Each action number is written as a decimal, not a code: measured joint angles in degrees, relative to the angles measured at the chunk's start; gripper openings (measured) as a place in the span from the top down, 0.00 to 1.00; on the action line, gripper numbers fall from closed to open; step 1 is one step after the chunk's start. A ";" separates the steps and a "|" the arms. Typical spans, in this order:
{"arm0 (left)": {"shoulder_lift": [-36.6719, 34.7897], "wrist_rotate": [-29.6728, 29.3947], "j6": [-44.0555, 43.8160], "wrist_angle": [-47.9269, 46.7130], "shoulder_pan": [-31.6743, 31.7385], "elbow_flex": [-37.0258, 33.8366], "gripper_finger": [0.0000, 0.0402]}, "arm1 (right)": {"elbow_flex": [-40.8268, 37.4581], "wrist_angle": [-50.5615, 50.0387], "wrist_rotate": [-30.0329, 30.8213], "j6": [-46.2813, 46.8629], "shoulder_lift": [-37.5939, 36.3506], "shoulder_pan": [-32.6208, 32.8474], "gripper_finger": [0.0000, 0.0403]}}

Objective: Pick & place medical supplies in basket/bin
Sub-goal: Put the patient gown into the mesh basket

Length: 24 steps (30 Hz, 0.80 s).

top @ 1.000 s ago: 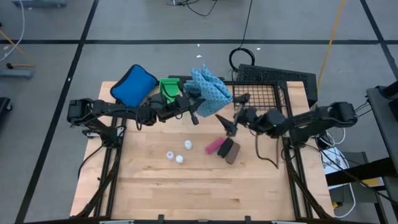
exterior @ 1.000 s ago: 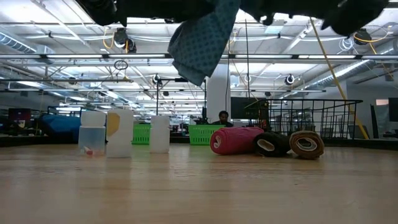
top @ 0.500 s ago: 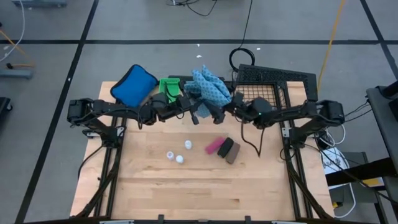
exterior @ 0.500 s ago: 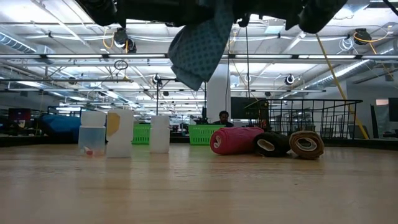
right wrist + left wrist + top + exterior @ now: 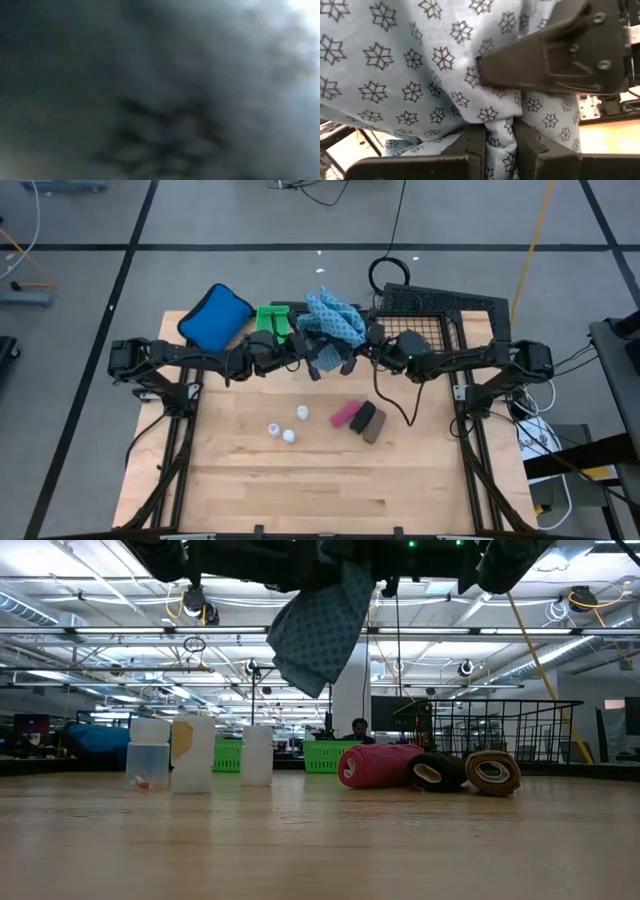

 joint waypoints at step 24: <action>-8.41 -20.19 1.19 -4.22 -6.14 0.02 0.36 | -0.02 -29.82 -4.50 -1.93 -19.12 -5.22 0.91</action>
